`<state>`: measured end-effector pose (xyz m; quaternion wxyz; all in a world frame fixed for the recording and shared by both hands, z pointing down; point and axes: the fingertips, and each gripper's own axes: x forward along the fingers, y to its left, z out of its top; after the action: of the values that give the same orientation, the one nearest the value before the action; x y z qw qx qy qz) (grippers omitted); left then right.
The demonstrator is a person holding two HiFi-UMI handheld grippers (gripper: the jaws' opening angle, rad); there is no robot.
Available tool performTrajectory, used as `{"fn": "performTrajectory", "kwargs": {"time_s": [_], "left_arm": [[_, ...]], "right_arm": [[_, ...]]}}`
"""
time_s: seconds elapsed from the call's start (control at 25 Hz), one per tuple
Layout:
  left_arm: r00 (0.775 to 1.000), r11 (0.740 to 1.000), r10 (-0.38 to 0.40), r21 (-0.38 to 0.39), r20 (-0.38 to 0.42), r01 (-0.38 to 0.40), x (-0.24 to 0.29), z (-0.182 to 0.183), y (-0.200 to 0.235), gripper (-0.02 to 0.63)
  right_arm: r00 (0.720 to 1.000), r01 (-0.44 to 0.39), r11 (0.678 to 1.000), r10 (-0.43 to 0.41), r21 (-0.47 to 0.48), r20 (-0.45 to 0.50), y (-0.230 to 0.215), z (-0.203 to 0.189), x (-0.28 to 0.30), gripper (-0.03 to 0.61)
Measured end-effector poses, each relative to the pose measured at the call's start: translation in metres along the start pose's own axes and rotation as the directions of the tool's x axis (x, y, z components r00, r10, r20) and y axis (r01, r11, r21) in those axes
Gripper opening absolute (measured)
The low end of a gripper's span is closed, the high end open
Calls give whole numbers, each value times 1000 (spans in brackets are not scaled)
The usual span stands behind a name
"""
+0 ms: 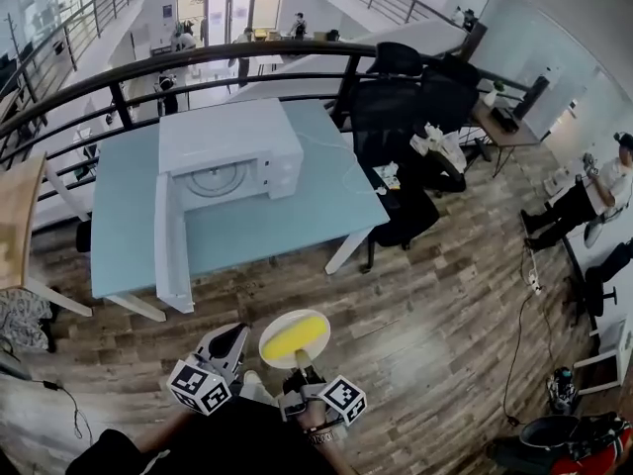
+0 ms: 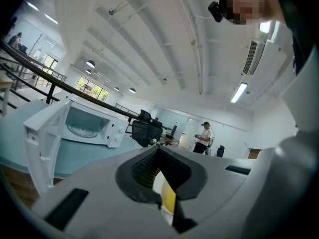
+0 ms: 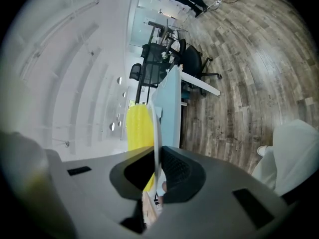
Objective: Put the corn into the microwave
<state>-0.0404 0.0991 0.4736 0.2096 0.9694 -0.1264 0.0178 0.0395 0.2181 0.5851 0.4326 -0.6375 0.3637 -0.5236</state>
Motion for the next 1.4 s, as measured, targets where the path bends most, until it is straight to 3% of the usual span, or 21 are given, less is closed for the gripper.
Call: {"fn": "performTrajectory", "kwargs": {"time_s": [0.76,1.4], "left_arm": [[980,983,186,-8,65,-186,-10,20,51,3],[948,953,303,-30,96,-302,49,42,97,3]], "right_arm": [[985,-4,999,-4,-43,-175,16,-12,63,26],[947,-8,995,-24,-97,-319,42,26,147,26]]}}
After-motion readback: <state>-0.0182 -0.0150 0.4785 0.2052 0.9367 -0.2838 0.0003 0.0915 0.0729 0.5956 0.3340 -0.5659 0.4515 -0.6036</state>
